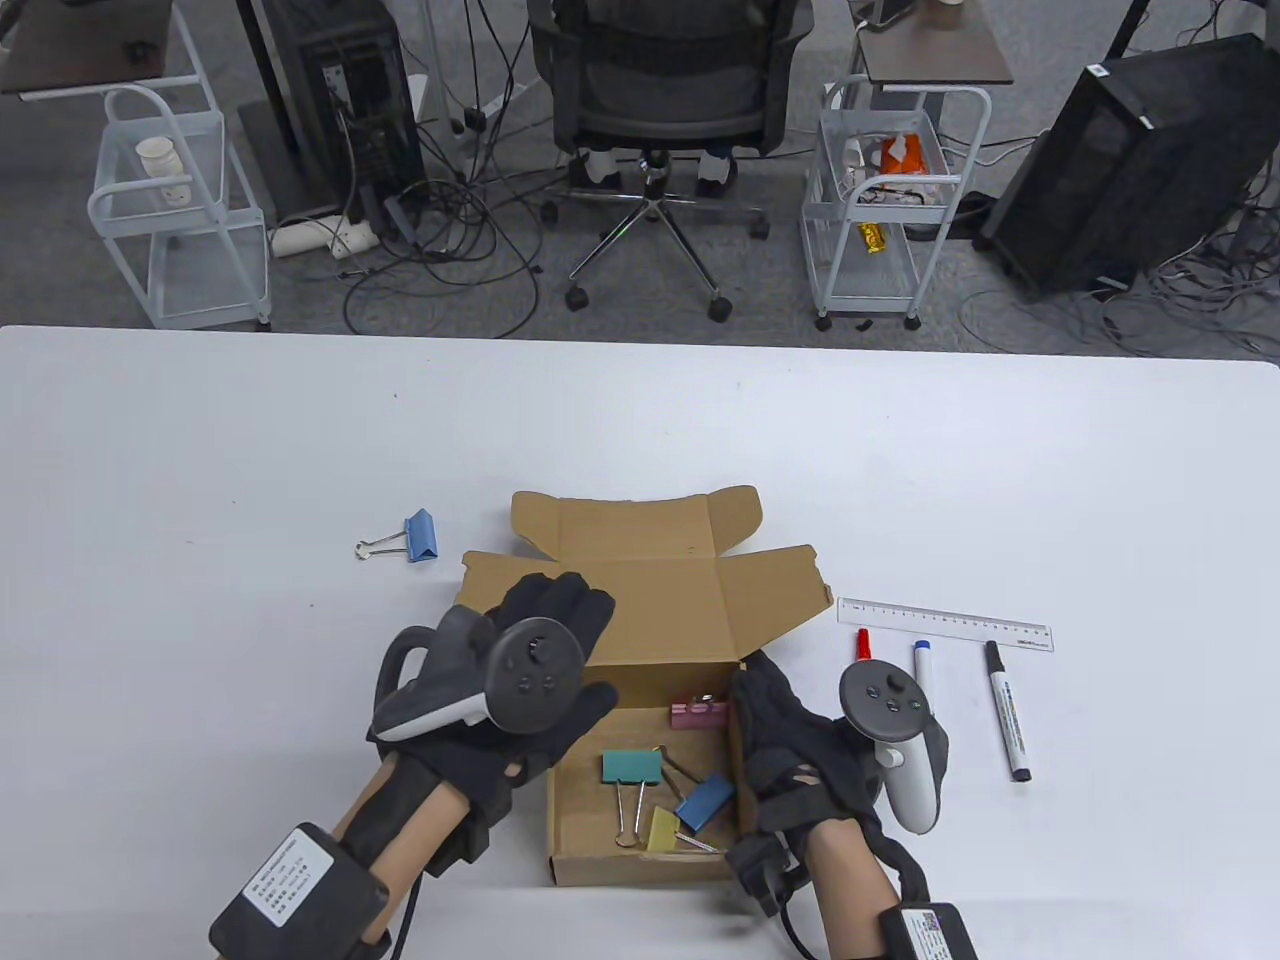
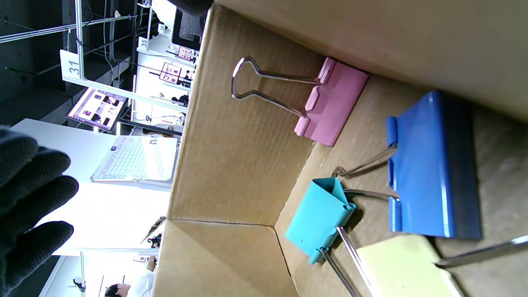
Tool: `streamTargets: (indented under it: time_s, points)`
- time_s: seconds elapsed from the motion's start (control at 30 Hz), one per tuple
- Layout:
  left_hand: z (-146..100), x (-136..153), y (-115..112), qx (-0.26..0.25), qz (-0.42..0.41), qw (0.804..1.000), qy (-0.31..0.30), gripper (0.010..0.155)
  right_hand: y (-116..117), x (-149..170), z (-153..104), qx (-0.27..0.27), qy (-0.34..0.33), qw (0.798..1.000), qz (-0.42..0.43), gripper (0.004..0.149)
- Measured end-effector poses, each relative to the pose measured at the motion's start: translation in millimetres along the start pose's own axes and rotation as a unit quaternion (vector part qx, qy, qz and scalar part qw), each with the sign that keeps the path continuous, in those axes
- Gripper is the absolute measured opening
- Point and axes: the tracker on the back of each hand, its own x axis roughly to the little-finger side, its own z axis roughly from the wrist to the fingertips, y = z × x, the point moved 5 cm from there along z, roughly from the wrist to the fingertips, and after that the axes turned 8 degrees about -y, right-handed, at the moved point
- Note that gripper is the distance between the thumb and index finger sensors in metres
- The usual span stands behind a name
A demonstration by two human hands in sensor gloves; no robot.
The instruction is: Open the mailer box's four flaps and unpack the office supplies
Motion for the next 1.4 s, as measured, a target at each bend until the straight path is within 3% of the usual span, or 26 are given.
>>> streamTargets:
  time_s: [0.4, 1.17, 1.4]
  points:
    - [41.4, -53.7, -34.6, 0.034, 0.038, 0.998, -0.034, 0.064, 0.2, -0.1, 0.1, -0.001, -0.003, 1.0, 0.002, 0.062]
    - [81.1, -63.7, -71.5, 0.092, 0.062, 0.994, -0.01, 0.06, 0.7, 0.1, -0.1, -0.003, -0.005, 1.0, 0.008, 0.062]
    - [89.5, -66.1, -80.1, 0.129, 0.105, 0.986, 0.014, 0.059, 0.9, 0.3, -0.1, -0.002, -0.005, 1.0, 0.008, 0.062]
